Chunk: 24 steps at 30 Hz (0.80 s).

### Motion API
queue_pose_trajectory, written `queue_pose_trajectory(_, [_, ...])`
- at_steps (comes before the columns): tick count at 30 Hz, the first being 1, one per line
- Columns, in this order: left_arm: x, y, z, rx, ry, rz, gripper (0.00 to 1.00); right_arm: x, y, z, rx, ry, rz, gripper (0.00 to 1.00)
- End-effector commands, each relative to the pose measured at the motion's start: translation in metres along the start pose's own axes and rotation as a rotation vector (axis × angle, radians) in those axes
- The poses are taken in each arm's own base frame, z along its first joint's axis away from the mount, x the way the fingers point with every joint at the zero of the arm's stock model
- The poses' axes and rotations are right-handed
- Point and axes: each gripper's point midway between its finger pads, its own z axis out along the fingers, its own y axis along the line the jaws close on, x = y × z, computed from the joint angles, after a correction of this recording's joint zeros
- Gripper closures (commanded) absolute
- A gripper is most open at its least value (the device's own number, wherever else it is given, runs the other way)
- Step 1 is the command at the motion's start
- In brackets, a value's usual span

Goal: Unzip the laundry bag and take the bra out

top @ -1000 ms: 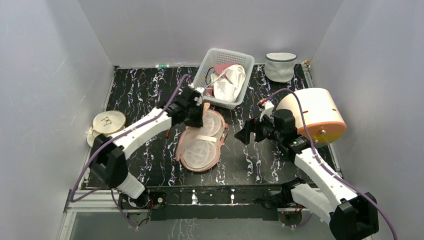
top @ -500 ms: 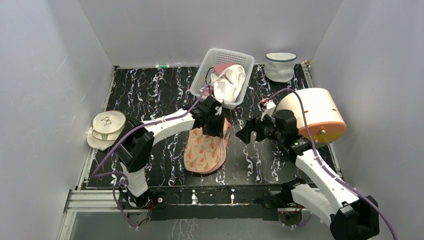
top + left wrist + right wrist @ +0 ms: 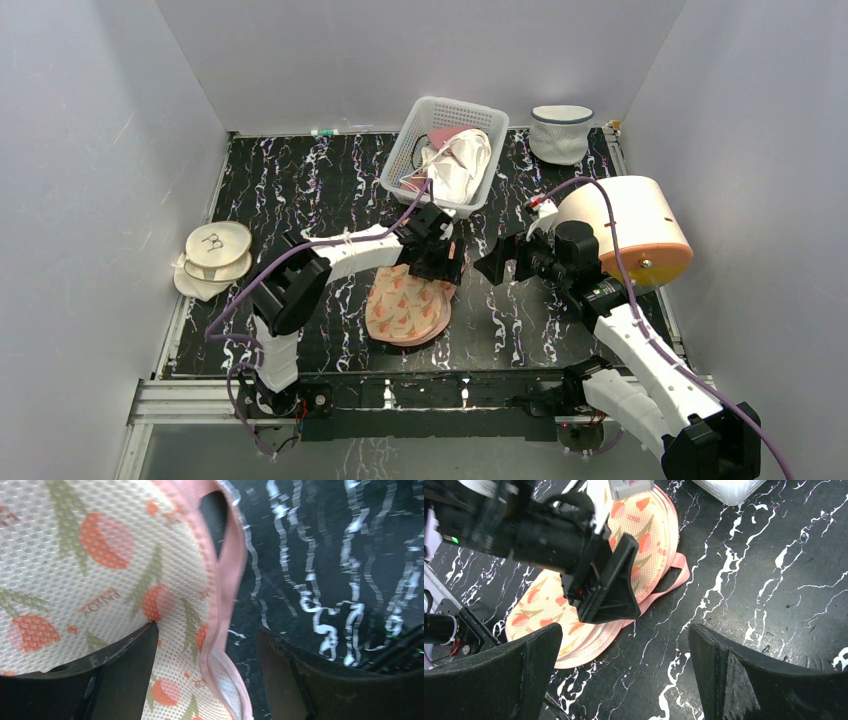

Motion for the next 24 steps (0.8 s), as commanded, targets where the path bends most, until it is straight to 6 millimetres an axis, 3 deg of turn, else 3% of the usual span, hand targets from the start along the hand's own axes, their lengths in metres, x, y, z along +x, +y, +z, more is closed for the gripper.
queue_pose_trajectory(1, [0.029,0.026,0.01,-0.097,0.059,-0.035,0.29,-0.015,0.002,-0.002,0.001,-0.055,-0.018,0.02])
queue_pose_trajectory(4, [0.047,0.052,0.004,-0.205,0.076,-0.053,0.24,-0.015,0.002,-0.001,-0.002,-0.055,-0.019,0.02])
queue_pose_trajectory(5, [0.057,0.075,-0.007,-0.293,0.078,-0.075,0.19,-0.014,0.002,-0.001,-0.005,-0.052,-0.019,0.02])
queue_pose_trajectory(11, [0.075,0.154,-0.053,-0.42,0.049,-0.276,0.14,-0.014,0.003,-0.001,-0.012,-0.053,-0.021,0.02])
queue_pose_trajectory(16, [0.064,0.216,-0.09,-0.494,-0.055,-0.453,0.09,-0.012,0.003,0.0,-0.016,-0.045,-0.018,0.02])
queue_pose_trajectory(24, [0.039,0.26,-0.112,-0.523,-0.143,-0.538,0.06,-0.013,0.004,0.0,-0.019,-0.043,-0.015,0.02])
